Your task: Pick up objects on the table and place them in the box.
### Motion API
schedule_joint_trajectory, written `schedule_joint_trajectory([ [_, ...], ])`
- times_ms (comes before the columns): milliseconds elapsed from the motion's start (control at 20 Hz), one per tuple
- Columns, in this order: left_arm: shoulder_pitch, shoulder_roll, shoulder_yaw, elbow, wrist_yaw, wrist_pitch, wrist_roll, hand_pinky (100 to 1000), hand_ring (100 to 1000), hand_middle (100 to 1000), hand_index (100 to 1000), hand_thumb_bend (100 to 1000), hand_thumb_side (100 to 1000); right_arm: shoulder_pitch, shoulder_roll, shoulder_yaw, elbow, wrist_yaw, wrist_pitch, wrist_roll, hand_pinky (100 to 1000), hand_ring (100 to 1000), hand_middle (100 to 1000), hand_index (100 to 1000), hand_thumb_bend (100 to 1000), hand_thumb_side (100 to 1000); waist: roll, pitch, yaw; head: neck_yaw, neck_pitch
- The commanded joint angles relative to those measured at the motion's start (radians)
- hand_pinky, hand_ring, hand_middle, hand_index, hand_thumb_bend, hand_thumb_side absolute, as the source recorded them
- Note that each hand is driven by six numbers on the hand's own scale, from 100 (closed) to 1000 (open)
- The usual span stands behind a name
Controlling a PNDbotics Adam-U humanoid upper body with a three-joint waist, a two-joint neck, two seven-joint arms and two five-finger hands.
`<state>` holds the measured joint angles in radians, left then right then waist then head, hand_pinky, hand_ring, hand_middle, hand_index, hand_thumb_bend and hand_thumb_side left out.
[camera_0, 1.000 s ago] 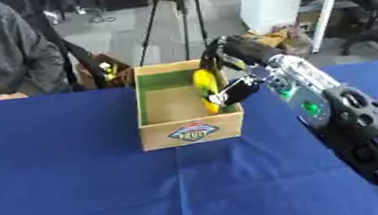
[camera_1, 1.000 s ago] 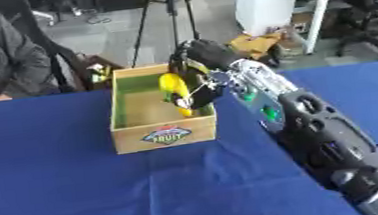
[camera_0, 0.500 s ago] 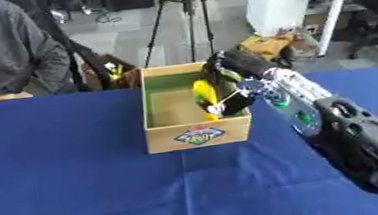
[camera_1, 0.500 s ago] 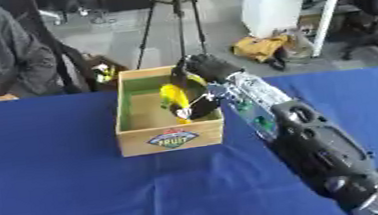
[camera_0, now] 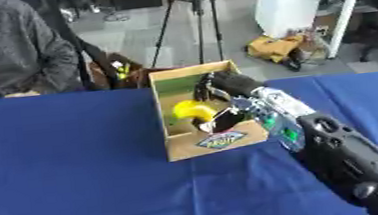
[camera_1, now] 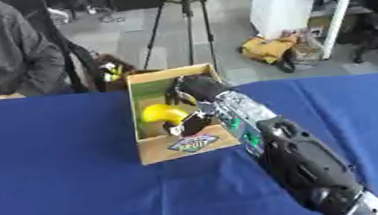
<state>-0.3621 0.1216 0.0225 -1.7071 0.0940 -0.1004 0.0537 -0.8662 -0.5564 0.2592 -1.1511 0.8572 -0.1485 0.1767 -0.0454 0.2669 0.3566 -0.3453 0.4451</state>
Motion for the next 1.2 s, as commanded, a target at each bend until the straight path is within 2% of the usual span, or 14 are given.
schedule_joint_trajectory([
  [50,-0.015,0.004,-0.005,-0.021,0.005,-0.002,-0.004,673,802,581,696,574,963,-0.017,-0.005,-0.002,0.005,0.011,-0.008,-0.005,578,595,569,649,326,430,0.003,-0.012,0.004,-0.008,-0.018],
  [100,-0.016,0.004,-0.005,-0.021,0.006,-0.002,-0.003,673,802,581,695,575,963,-0.018,-0.003,-0.002,0.007,0.011,-0.009,-0.006,593,615,601,682,402,472,0.002,-0.011,0.005,-0.009,-0.018],
  [250,-0.015,0.004,-0.004,-0.021,0.007,-0.002,-0.003,673,802,581,695,575,962,-0.018,-0.001,-0.001,0.009,0.003,-0.015,-0.009,621,654,671,735,498,528,0.0,-0.009,0.006,-0.011,-0.019],
  [300,-0.015,0.004,-0.004,-0.021,0.007,-0.002,-0.003,673,802,581,695,575,963,-0.018,-0.001,-0.001,0.009,0.001,-0.016,-0.009,641,688,726,776,562,564,0.0,-0.009,0.006,-0.011,-0.019],
  [500,-0.015,0.004,-0.003,-0.021,0.007,-0.003,-0.003,673,802,580,695,576,962,-0.017,-0.002,-0.001,0.007,-0.006,-0.018,-0.008,654,711,754,796,571,575,-0.001,-0.009,0.004,-0.011,-0.019],
  [750,-0.011,0.006,0.0,-0.02,0.006,-0.002,0.0,674,802,580,695,576,962,-0.019,-0.009,-0.003,-0.04,-0.044,-0.017,-0.019,649,703,712,788,507,564,0.001,-0.013,-0.013,-0.005,-0.015],
  [900,-0.006,0.009,0.003,-0.019,0.004,-0.003,0.003,674,802,580,695,577,961,-0.02,-0.019,-0.004,-0.107,-0.132,0.003,-0.028,639,688,692,784,468,551,0.004,-0.02,-0.031,0.003,-0.007],
  [1100,0.005,0.016,0.012,-0.017,0.0,-0.003,0.012,674,803,581,695,579,961,-0.015,-0.044,-0.006,-0.229,-0.371,0.066,-0.041,630,671,673,783,435,539,0.011,-0.034,-0.073,0.026,0.006],
  [1200,0.012,0.022,0.023,-0.017,-0.003,-0.005,0.022,674,804,581,695,580,960,0.004,-0.059,-0.007,-0.316,-0.496,0.095,-0.048,628,665,666,785,409,541,0.014,-0.04,-0.113,0.045,0.013],
])
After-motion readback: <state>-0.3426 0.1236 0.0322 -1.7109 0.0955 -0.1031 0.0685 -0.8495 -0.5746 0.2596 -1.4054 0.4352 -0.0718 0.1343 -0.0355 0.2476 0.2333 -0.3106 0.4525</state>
